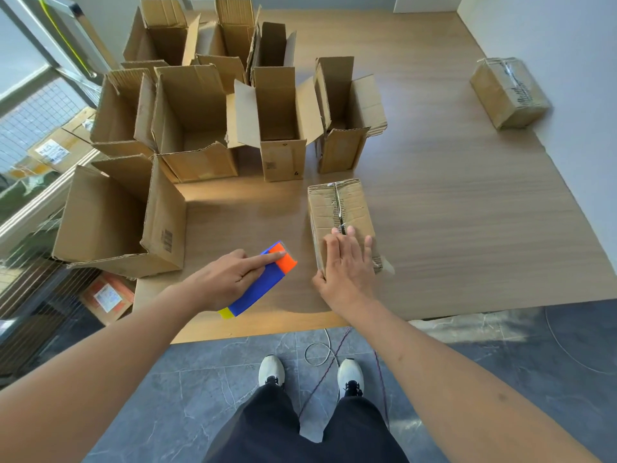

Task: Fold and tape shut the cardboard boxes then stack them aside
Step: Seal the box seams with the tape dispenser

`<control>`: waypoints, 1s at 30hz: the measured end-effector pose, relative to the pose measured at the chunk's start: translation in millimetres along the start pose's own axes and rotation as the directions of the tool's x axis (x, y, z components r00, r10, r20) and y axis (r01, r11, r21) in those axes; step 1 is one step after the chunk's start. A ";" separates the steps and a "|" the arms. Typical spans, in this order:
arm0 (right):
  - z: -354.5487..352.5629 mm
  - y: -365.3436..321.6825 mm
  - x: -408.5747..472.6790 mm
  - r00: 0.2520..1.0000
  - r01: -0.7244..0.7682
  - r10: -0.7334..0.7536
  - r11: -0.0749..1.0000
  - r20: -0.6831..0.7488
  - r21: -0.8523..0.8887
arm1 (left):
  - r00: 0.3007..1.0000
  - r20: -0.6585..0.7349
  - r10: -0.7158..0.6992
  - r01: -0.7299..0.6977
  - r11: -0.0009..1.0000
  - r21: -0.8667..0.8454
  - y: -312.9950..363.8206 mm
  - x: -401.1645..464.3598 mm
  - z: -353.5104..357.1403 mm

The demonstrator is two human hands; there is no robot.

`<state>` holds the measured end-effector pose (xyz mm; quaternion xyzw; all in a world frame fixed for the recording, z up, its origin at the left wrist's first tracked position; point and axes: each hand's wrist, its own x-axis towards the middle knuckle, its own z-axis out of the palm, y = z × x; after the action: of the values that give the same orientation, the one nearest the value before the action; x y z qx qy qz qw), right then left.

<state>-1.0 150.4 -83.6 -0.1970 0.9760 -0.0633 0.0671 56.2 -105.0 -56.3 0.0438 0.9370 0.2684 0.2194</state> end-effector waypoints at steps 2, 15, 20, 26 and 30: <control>9.7 -4.6 2.2 1.000 -0.024 0.023 0.998 -0.017 -0.064 | 0.998 -0.060 0.015 -0.016 1.000 -0.011 -1.2 -3.9 -2.9; -40.7 44.2 -15.7 0.956 0.267 -0.269 0.963 0.113 0.033 | 0.950 -0.272 0.151 -0.185 0.977 -0.105 8.9 -19.1 -38.1; -39.2 36.9 -9.9 0.970 0.233 -0.226 0.969 0.089 -0.078 | 0.944 -0.284 0.167 -0.201 0.975 -0.095 8.0 -20.6 -46.4; -29.8 23.1 7.7 0.960 0.280 -0.280 0.959 0.005 -0.051 | 0.951 -0.251 0.178 -0.213 0.970 -0.119 -3.3 -27.1 -49.7; -45.9 38.5 13.1 0.954 0.284 -0.282 0.959 0.103 -0.012 | 0.962 -0.207 0.181 -0.204 0.974 -0.096 -10.2 -33.1 -53.4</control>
<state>-34.7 184.8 -45.6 -0.3385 0.9340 -0.0490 0.1036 63.0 -146.1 -8.2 0.0953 0.9281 0.3455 0.1008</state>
